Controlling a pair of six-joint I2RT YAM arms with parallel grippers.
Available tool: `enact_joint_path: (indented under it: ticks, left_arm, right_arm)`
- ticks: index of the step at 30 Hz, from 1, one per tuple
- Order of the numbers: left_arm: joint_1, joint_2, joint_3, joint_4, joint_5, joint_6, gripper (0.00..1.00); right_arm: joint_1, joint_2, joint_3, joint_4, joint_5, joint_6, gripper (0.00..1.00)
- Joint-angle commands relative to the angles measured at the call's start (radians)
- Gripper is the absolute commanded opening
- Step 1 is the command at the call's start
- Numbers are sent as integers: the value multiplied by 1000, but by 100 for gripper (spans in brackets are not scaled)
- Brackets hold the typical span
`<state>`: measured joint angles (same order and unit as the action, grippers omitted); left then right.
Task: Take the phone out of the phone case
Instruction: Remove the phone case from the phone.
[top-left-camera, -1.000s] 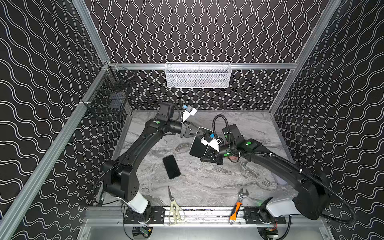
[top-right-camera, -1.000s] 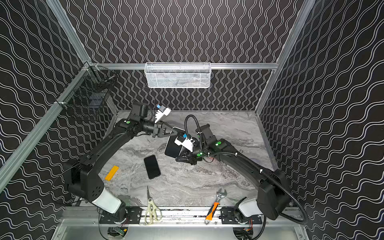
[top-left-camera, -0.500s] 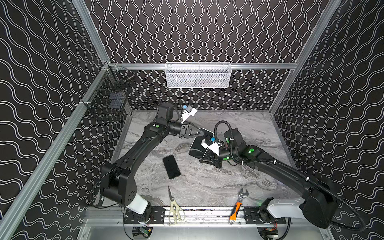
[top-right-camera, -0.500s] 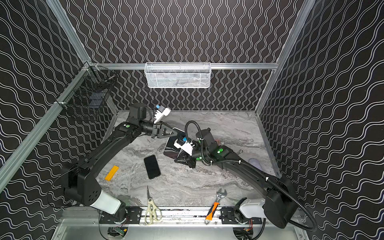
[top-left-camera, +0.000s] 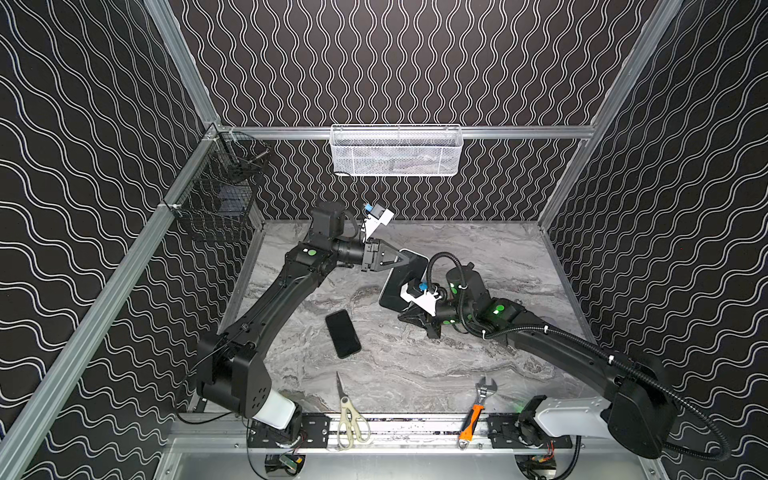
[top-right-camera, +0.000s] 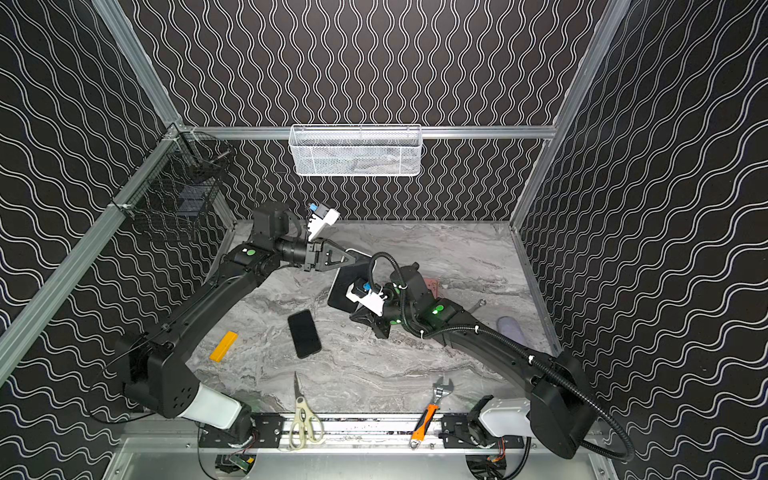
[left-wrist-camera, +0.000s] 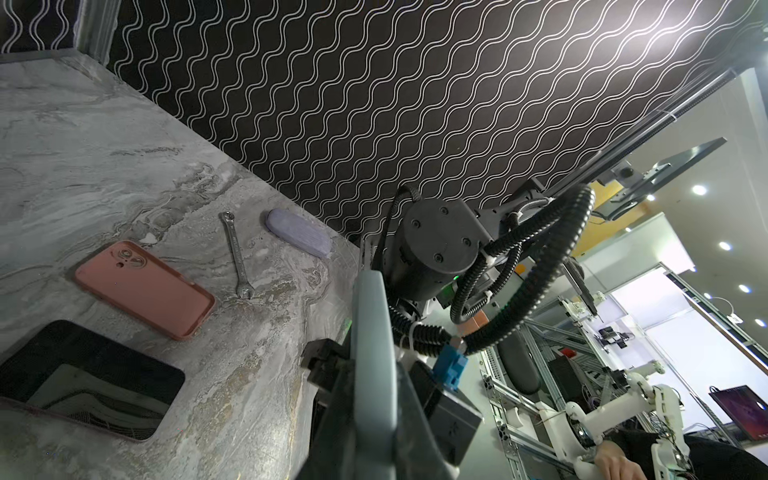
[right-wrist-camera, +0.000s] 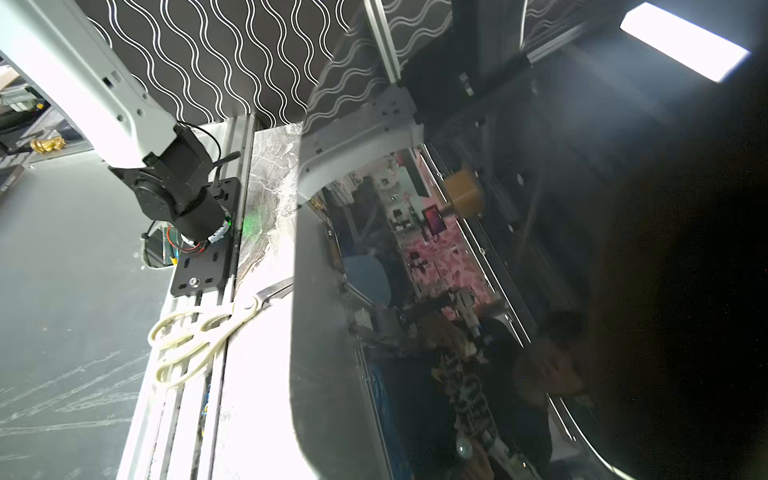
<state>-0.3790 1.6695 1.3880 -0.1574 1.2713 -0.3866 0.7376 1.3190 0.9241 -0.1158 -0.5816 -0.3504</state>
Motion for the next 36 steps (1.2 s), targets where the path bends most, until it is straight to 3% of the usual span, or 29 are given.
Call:
enact_joint_path:
  ticks: [1, 5, 14, 19, 22, 25, 30, 31, 36]
  left_arm:
    - [-4, -10, 14, 37, 69, -46, 0]
    - [-4, -5, 16, 39, 60, -53, 0]
    - [44, 0, 17, 46, -48, -145, 0]
    - [127, -34, -48, 111, -214, -355, 0]
    - [173, -81, -158, 245, -307, -554, 0]
    - [196, -133, -278, 412, -390, -738, 0]
    - [197, -221, -418, 566, -515, -902, 0]
    - [197, -232, -436, 593, -528, -926, 0]
    - [196, -252, -529, 768, -574, -1050, 0]
  right_arm:
    - [-3, 2, -6, -6, 39, 18, 4]
    - [-12, -35, -33, 11, 28, 46, 6]
    - [-131, -193, -116, 96, -116, 196, 25]
    - [-262, -226, -182, 271, -308, 442, 48]
    - [-296, -235, -225, 414, -373, 612, 62]
    - [-322, -236, -254, 515, -365, 757, 71]
    - [-334, -230, -308, 681, -321, 998, 87]
    - [-333, -226, -320, 723, -310, 1036, 99]
    - [-334, -208, -324, 705, -254, 1089, 100]
